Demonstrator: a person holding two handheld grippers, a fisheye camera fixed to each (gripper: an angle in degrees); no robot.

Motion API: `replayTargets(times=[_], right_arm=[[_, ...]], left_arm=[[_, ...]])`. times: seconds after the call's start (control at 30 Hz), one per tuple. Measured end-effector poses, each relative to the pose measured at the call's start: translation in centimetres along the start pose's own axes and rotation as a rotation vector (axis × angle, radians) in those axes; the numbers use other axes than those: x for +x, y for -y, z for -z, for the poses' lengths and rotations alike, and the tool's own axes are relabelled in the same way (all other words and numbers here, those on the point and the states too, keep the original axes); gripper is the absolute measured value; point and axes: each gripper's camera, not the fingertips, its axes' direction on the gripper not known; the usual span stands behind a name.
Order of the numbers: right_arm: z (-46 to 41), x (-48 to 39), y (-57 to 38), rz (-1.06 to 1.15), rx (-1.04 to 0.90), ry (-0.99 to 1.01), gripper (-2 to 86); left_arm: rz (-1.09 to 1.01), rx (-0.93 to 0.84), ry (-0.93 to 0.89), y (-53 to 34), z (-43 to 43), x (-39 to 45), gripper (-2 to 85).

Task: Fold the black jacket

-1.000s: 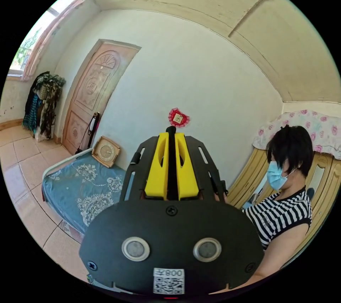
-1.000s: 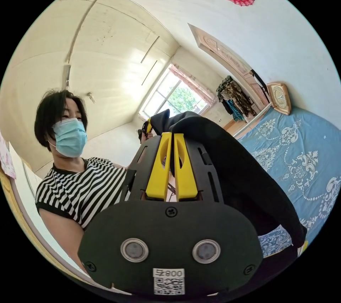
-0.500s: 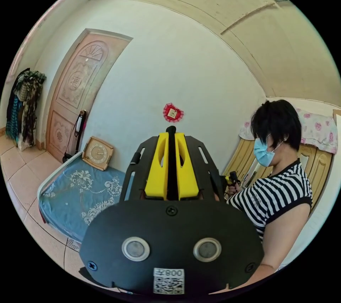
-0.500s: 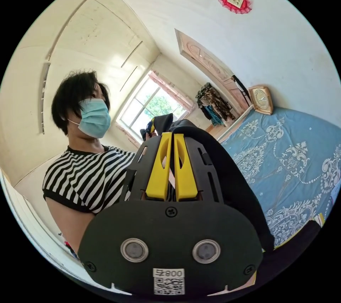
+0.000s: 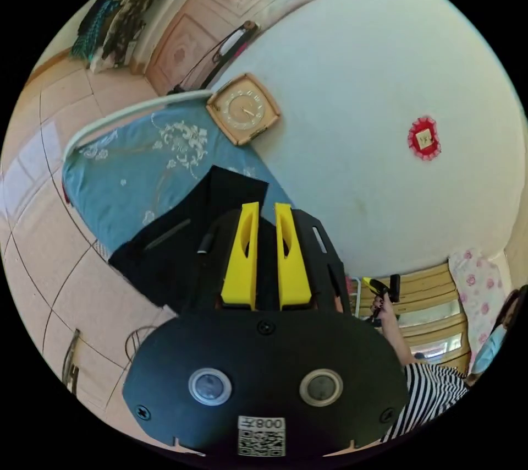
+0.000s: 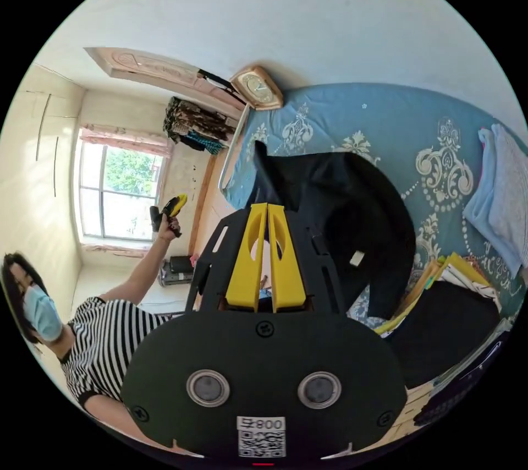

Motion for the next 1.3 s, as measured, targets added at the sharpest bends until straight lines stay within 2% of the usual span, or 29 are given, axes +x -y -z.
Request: replayTargets(times=[0.07, 0.17, 0.27, 0.33, 0.4, 0.6, 0.77, 0.97, 1.13, 1.3], right_arm=[[-1.6, 3.2, -1.8, -0.037, -0.063, 0.006, 1.4], [-4.0, 9.2, -5.4, -0.17, -0.127, 0.098, 2.4], [-6.4, 13.8, -7.9, -0.283, -0.179, 0.123, 3.8], [-8.0, 16.3, -8.6, -0.349, -0.193, 0.168, 5.2], [-10.4, 18.6, -8.4, -0.419, -0.221, 0.214, 6.1], [-15.5, 20.2, -4.6, -0.475, -0.299, 0.181, 7.3], [-17.8, 21.0, -1.8, -0.539, -0.265, 0.145, 7.2], [-20.8, 21.6, -1.6, -0.626, -0.249, 0.185, 7.1], [-21.3, 22.8, -2.9, -0.695, -0.204, 0.222, 7.0], [-21.0, 24.8, -4.9, -0.766, -0.199, 0.225, 6.7]], left_arm=[[0.07, -0.134, 0.007, -1.6, -2.4, -3.7, 5.4], [0.281, -0.323, -0.002, -6.0, -5.3, -9.6, 5.4], [0.476, -0.342, -0.075, -9.2, -6.5, -12.5, 5.8], [0.521, -0.358, -0.079, -9.1, -7.4, -12.9, 6.1], [0.517, -0.383, -0.1, -6.8, -9.1, -12.6, 6.6], [0.378, -0.546, -0.129, 4.3, -15.4, -12.0, 7.9], [0.341, -0.69, -0.185, 13.7, -22.0, -13.5, 8.8], [0.286, -0.813, -0.167, 24.2, -30.9, -13.4, 9.8], [0.266, -0.879, -0.034, 30.0, -37.0, -14.3, 11.3], [0.389, -0.864, 0.111, 34.0, -41.2, -17.6, 11.0]])
